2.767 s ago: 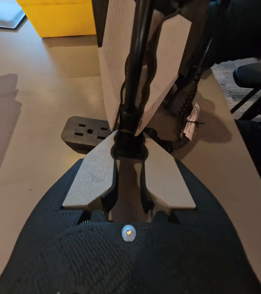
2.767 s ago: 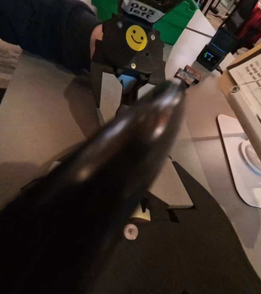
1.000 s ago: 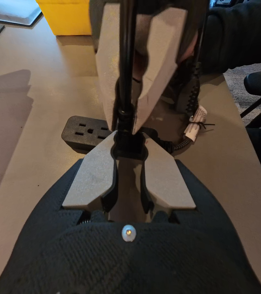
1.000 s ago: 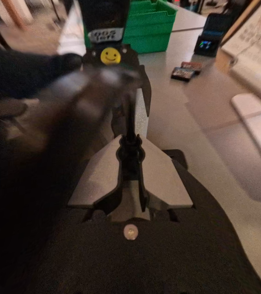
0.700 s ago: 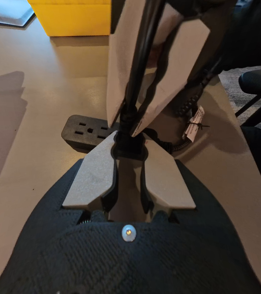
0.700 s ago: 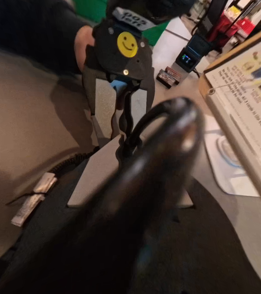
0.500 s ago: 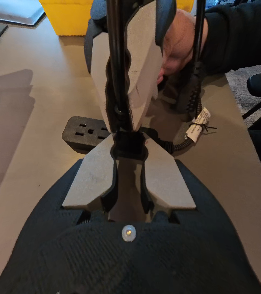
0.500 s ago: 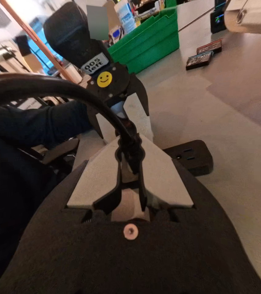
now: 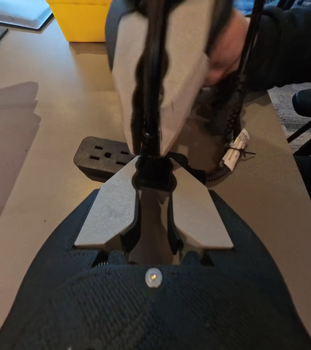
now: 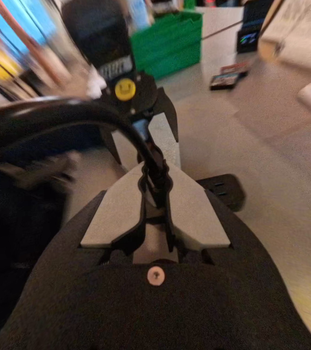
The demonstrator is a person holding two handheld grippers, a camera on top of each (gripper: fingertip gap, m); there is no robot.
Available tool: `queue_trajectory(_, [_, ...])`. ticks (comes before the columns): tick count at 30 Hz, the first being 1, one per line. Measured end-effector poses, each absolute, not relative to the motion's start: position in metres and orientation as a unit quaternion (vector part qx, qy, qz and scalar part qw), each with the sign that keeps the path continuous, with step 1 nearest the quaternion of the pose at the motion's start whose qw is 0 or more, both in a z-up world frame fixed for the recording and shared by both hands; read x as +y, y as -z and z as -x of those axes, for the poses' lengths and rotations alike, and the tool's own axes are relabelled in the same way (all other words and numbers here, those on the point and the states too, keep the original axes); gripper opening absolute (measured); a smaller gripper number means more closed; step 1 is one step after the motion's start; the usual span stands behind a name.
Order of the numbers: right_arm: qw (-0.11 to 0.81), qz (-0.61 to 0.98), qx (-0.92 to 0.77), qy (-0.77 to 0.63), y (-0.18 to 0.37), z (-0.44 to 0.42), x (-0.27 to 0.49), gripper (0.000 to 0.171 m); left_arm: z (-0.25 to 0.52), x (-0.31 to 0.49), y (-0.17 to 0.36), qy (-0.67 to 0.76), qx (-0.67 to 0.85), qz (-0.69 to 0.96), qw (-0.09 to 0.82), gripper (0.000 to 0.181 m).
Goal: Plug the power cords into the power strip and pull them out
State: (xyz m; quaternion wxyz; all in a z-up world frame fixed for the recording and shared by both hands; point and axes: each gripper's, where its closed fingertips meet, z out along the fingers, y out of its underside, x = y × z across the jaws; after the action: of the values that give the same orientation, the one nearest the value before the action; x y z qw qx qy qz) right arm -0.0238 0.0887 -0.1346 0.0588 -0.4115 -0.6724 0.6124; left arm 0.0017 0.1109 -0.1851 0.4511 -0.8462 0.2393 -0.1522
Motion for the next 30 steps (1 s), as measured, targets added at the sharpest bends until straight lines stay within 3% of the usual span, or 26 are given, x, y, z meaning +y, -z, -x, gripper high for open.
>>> queue_trajectory(1, [-0.011,0.424,-0.624,-0.656,0.131,0.024,0.091,0.015,-0.002,0.111,0.185,0.152,0.238,0.846,0.451,0.026])
queue_trajectory(2, [-0.008,0.420,-0.620,-0.663,0.131,0.025,0.092,0.015,-0.002,0.112,0.185,0.153,0.237,0.847,0.451,0.026])
queue_trajectory(6, [0.304,0.298,-0.791,-0.438,0.138,0.027,0.094,0.010,-0.002,0.112,0.185,0.159,0.236,0.847,0.449,0.025])
queue_trajectory(8, [0.353,0.269,-0.805,-0.394,0.137,0.025,0.092,0.009,-0.003,0.111,0.185,0.162,0.240,0.846,0.448,0.025])
queue_trajectory(11, [0.320,0.277,-0.793,-0.438,0.136,0.022,0.092,0.008,-0.005,0.111,0.185,0.161,0.244,0.845,0.448,0.025])
queue_trajectory(15, [0.155,0.375,-0.701,-0.586,0.129,0.024,0.093,0.005,-0.005,0.112,0.185,0.157,0.239,0.846,0.450,0.026])
queue_trajectory(30, [0.221,0.365,-0.706,-0.566,0.125,0.029,0.095,0.003,0.000,0.113,0.186,0.148,0.239,0.847,0.451,0.026])
